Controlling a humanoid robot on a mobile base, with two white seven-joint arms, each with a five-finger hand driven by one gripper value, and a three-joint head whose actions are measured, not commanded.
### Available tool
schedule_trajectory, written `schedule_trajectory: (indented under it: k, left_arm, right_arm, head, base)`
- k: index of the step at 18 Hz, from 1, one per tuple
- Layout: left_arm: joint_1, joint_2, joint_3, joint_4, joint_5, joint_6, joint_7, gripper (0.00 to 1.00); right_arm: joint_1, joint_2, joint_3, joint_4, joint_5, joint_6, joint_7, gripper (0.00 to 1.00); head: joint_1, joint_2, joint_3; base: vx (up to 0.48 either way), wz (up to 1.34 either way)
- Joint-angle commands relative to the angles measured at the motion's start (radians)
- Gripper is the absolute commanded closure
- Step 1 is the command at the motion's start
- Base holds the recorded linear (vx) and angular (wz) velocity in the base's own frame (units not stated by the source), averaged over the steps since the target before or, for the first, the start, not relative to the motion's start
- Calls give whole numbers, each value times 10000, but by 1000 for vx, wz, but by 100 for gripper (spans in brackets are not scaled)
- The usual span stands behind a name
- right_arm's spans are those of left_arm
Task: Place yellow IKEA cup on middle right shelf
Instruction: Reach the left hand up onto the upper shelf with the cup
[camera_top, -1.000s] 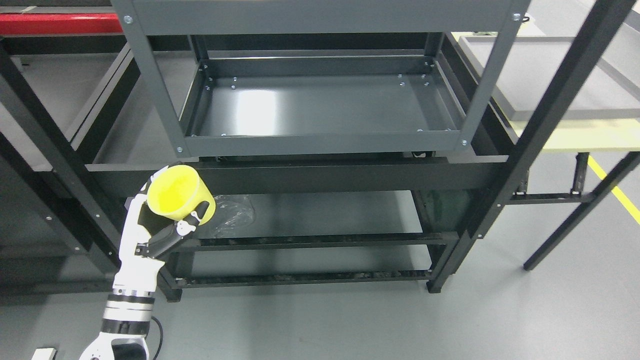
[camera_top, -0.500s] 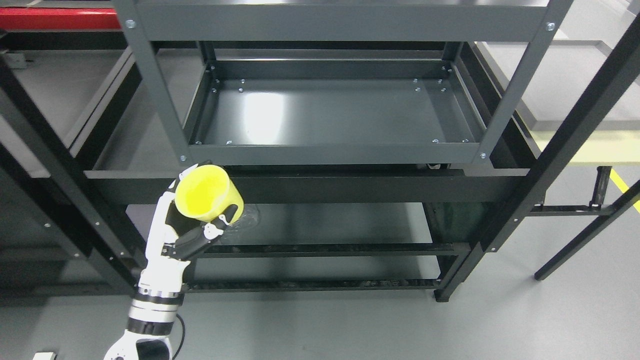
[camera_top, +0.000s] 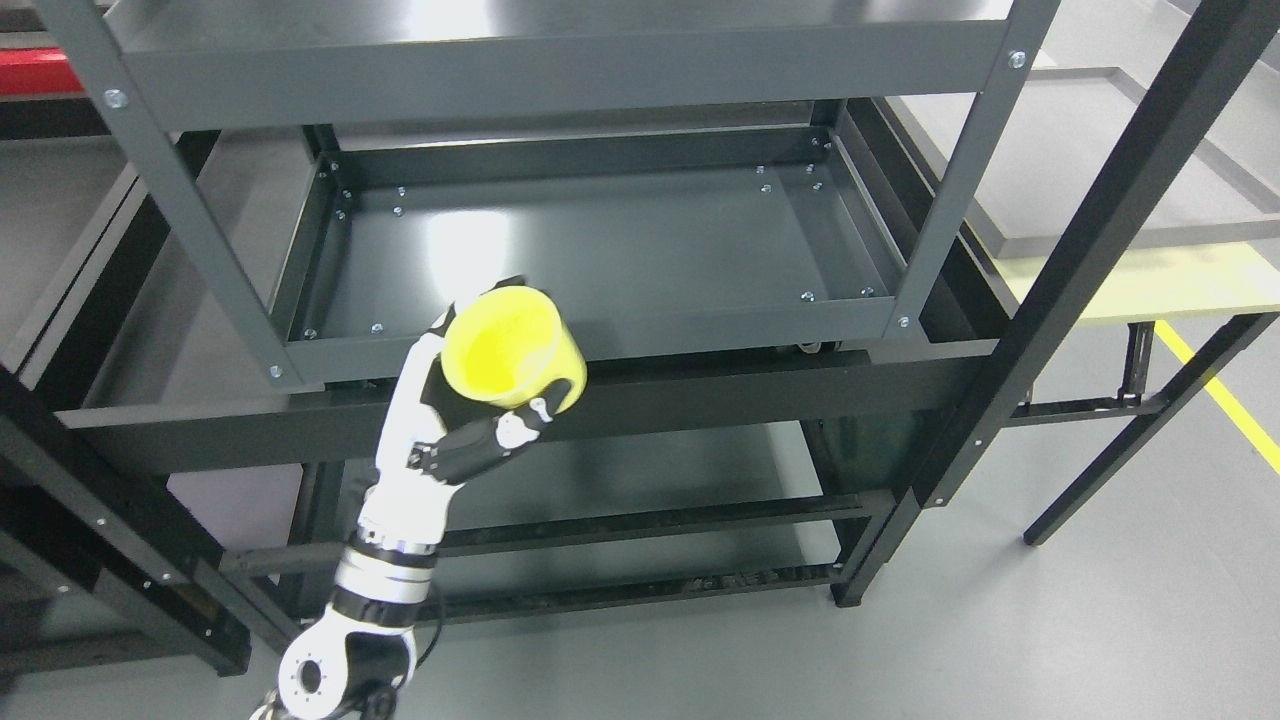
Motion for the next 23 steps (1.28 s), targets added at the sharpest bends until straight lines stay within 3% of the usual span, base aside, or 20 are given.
schedule_trajectory:
  k: [1, 6, 13, 15, 17, 19, 23]
  left_arm:
    - [-1499, 174, -3744, -37, 457, 67, -16, 97]
    - [-3310, 174, -4928, -52, 1176, 67, -16, 97]
    - [-5948, 174, -4900, -114, 3062, 67, 75, 98]
    - [-6746, 174, -4563, -98, 3555, 158, 1190, 99]
    - [-7406, 174, -4104, -7, 3633, 845, 2829, 100]
    - [-8157, 174, -3414, 101, 3617, 2573, 4442, 100]
    - [-8910, 174, -2523, 1078, 3541, 5859, 4969, 100]
  right_arm:
    - [139, -175, 169, 0, -245, 7, -45, 1]
    - [139, -175, 169, 0, -245, 7, -45, 1]
    - [139, -175, 169, 0, -245, 7, -45, 1]
    - [139, -175, 169, 0, -245, 7, -45, 1]
    - [139, -175, 169, 0, -245, 7, -45, 1]
    - [139, -175, 169, 0, -245, 7, -45, 1]
    - [139, -175, 169, 0, -245, 7, -45, 1]
  head:
    - [0, 0, 0]
    - [0, 0, 0]
    - [0, 0, 0]
    - [0, 0, 0]
    - [0, 0, 0]
    - [0, 0, 0]
    - [0, 0, 0]
  base:
    - [122, -149]
    - [160, 54]
    - [113, 213]
    - [70, 60]
    - [57, 18]
    - [46, 36]
    - [22, 33]
